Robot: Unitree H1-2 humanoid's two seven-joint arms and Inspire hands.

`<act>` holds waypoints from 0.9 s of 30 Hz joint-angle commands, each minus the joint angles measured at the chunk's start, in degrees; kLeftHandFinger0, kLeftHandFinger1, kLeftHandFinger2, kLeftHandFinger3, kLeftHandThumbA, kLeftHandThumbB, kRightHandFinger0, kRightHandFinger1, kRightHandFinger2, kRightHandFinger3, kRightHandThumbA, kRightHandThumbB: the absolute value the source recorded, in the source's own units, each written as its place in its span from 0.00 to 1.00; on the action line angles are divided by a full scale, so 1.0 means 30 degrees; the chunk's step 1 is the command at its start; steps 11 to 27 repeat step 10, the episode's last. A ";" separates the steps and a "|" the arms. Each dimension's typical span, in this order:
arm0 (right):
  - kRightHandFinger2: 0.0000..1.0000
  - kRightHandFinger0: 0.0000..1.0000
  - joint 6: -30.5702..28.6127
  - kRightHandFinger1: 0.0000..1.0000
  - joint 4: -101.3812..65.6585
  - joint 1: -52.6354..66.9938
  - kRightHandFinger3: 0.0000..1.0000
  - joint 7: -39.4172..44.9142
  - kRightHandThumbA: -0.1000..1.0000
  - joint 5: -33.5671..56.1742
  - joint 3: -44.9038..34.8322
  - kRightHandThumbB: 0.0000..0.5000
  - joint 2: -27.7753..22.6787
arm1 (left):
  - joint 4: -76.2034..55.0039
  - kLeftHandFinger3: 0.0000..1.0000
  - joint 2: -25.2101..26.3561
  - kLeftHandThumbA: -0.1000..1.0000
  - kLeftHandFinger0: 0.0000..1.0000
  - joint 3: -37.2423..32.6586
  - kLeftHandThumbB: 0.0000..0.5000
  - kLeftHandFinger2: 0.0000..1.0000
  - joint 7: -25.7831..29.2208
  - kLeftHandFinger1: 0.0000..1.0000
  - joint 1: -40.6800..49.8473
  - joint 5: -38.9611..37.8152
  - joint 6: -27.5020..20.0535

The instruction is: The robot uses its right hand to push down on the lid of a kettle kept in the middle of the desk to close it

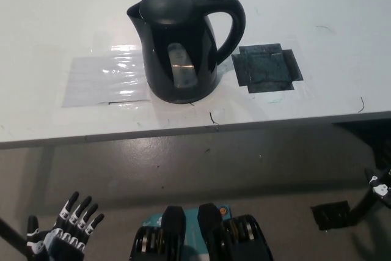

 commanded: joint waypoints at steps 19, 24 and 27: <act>1.00 1.00 0.0265 1.00 -0.0756 -0.0175 1.00 0.0110 0.64 -0.0142 -0.0552 0.62 0.0095 | -0.0357 1.00 0.0341 1.00 1.00 -0.0015 0.89 1.00 -0.0158 1.00 -0.0348 -0.0133 -0.0388; 1.00 1.00 0.0265 1.00 -0.0756 -0.0175 1.00 0.0110 0.64 -0.0142 -0.0552 0.62 0.0095 | -0.0357 1.00 0.0341 1.00 1.00 -0.0015 0.89 1.00 -0.0158 1.00 -0.0348 -0.0133 -0.0388; 1.00 1.00 0.0265 1.00 -0.0756 -0.0175 1.00 0.0110 0.64 -0.0142 -0.0552 0.62 0.0095 | -0.0357 1.00 0.0341 1.00 1.00 -0.0015 0.89 1.00 -0.0158 1.00 -0.0348 -0.0133 -0.0388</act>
